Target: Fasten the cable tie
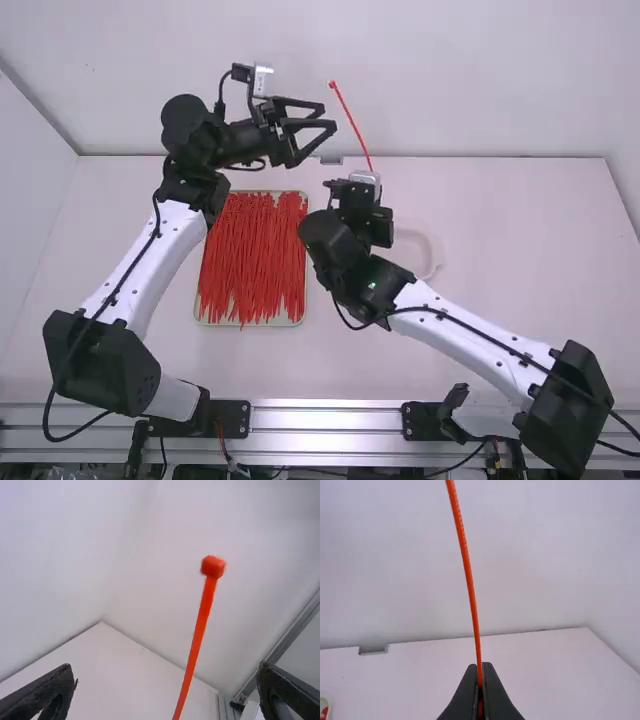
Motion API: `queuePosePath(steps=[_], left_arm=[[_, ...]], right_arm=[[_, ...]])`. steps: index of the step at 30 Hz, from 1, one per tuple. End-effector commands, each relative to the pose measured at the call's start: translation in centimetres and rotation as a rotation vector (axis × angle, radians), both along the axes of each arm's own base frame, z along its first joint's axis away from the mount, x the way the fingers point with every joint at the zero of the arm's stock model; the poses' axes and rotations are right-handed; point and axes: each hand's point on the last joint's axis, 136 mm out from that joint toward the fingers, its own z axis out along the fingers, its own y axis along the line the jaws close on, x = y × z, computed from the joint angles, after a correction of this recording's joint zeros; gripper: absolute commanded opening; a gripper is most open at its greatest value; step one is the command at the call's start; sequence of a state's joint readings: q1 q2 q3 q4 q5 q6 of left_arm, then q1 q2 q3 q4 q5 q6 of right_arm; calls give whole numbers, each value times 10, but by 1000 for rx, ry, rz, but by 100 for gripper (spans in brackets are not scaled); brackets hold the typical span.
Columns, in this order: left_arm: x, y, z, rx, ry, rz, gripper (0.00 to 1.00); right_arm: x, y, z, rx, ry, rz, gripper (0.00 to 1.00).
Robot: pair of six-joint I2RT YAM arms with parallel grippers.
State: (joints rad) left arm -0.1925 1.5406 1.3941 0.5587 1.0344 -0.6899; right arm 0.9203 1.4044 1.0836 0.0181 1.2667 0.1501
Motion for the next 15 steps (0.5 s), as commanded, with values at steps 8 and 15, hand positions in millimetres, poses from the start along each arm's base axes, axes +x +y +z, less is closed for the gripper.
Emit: queuePosePath(steps=[8,15], left_arm=[[-13,-1,36,-64,-51,11,84],[-8,-2,39,-84,-43,47,81]], right_arm=[[3,15,7,34,-1,56,0],[4,22,4,44,13,97,0]])
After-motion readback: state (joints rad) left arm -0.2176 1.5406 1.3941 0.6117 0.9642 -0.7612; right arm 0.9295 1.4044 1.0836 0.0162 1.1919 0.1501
